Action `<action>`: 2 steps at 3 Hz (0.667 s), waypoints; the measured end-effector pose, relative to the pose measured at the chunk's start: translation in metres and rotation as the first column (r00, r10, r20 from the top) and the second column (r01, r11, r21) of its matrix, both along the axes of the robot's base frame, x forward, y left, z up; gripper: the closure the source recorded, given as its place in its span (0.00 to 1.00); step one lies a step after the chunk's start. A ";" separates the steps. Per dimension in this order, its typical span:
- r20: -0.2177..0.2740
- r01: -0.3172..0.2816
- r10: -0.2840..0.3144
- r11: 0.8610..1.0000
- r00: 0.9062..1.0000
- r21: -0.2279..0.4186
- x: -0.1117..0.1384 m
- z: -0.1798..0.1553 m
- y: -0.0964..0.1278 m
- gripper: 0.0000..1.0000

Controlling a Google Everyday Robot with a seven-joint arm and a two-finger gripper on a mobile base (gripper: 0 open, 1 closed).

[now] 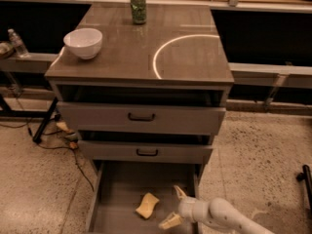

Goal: Place sponge into bottom drawer

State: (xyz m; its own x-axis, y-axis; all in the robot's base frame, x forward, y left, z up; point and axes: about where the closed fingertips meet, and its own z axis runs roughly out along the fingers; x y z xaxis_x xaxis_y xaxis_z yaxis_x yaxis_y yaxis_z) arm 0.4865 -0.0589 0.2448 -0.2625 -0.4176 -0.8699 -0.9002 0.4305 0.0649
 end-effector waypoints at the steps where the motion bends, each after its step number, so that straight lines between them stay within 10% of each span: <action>1: 0.034 0.046 -0.045 0.998 0.998 -0.044 -0.015 0.043 -0.045 0.00; 2: 0.034 0.046 -0.045 0.998 0.998 -0.044 -0.015 0.043 -0.045 0.00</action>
Offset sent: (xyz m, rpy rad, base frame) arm -0.0113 -0.0333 0.0320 -0.0329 -0.0236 -0.0362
